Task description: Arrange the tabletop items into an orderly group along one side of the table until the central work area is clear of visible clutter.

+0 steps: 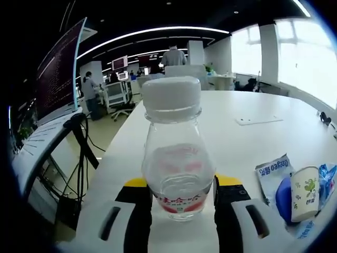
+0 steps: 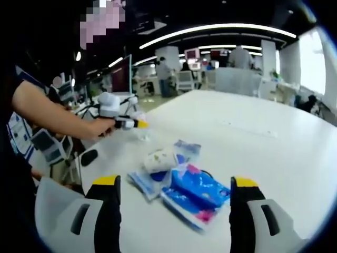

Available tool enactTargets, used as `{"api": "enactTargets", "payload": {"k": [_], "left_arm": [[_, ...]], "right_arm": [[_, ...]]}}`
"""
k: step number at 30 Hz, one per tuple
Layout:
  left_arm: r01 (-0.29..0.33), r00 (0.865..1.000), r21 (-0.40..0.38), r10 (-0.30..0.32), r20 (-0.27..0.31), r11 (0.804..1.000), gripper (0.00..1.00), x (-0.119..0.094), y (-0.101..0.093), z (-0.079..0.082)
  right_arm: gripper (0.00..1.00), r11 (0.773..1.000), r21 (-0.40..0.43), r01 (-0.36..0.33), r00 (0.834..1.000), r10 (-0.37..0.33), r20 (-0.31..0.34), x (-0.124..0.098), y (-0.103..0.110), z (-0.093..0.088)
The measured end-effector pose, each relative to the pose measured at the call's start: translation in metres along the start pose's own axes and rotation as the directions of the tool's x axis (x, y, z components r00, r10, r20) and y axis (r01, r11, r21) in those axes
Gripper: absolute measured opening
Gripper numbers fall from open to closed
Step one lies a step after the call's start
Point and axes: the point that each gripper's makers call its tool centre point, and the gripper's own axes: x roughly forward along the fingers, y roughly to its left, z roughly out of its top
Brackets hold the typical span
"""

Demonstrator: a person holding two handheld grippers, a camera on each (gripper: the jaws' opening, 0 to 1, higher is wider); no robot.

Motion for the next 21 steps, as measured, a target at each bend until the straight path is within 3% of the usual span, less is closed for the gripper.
{"api": "enactTargets", "payload": {"k": [17,21], "left_arm": [[0.006,1.000,0.005,-0.006,-0.005,1.000,0.41,0.0062,0.0034,0.0031],[0.005,1.000,-0.026,-0.006,-0.028,1.000,0.59,0.0057,0.0020,-0.0035]], "right_arm": [[0.81,1.000,0.007,0.020,1.000,-0.020,0.003,-0.0045,-0.0051,0.0003],[0.81,1.000,0.005,0.012,1.000,-0.012,0.005,-0.0011,-0.0023,0.0025]]}}
